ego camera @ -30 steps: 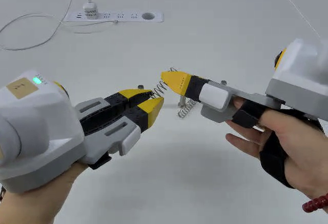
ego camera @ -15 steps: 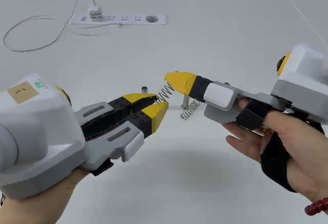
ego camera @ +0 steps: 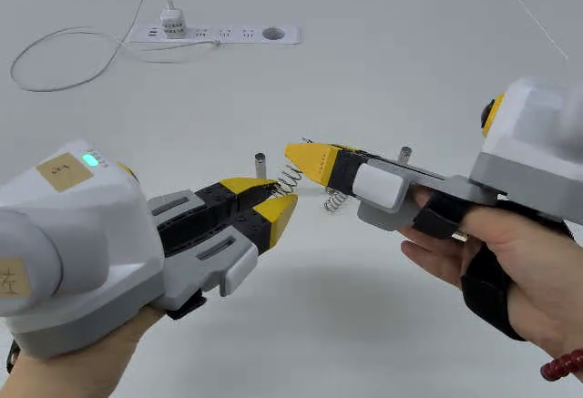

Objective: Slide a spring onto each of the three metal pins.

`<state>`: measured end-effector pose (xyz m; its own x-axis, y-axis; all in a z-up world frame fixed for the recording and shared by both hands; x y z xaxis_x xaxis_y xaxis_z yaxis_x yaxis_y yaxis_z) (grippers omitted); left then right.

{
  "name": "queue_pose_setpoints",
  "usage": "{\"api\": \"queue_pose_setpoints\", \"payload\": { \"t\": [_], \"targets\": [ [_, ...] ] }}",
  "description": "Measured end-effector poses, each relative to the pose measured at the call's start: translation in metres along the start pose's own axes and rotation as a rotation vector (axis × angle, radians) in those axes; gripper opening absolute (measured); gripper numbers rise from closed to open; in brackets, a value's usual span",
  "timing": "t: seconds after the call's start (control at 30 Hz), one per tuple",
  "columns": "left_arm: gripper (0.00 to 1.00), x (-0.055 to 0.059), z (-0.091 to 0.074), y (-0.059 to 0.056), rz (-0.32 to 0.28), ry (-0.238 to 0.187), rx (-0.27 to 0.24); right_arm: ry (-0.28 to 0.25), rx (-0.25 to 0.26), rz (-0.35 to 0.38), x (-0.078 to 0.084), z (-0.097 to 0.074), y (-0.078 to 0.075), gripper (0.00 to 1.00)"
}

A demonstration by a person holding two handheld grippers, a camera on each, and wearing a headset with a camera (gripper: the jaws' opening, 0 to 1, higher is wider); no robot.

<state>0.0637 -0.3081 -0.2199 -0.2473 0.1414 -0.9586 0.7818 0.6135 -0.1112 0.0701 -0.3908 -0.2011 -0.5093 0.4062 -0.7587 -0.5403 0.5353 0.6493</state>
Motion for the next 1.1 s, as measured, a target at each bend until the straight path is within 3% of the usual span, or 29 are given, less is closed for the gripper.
{"api": "queue_pose_setpoints", "payload": {
  "t": [0.2, 0.4, 0.67, 1.1],
  "targets": [
    [0.12, 0.006, 0.001, 0.002, 0.052, 0.044, -0.032, 0.019, 0.035, -0.066, 0.001, 0.005, -0.004, 0.11],
    [0.19, 0.012, 0.002, 0.005, 0.042, 0.074, -0.042, 0.023, 0.054, -0.101, -0.002, 0.011, -0.010, 0.11],
    [0.29, 0.019, 0.000, 0.006, 0.037, 0.089, -0.061, 0.034, 0.090, -0.135, -0.004, 0.025, -0.022, 0.11],
    [0.46, 0.025, 0.001, 0.008, 0.089, 0.116, -0.065, 0.026, 0.122, -0.269, -0.013, 0.050, -0.037, 0.11]
  ]
}}
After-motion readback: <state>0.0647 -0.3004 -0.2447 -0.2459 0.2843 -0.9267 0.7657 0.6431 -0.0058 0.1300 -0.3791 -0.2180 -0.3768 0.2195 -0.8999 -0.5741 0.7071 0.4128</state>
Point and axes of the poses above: the centre of the closed fingertips' face, and the gripper's own axes: z roughly forward along the fingers, y roughly to its left, x roughly out of its underside, the point moved 5 cm from there along -z, roughly backward along the fingers, and after that the axes turned 5 degrees about -x, right-handed, at the moved point
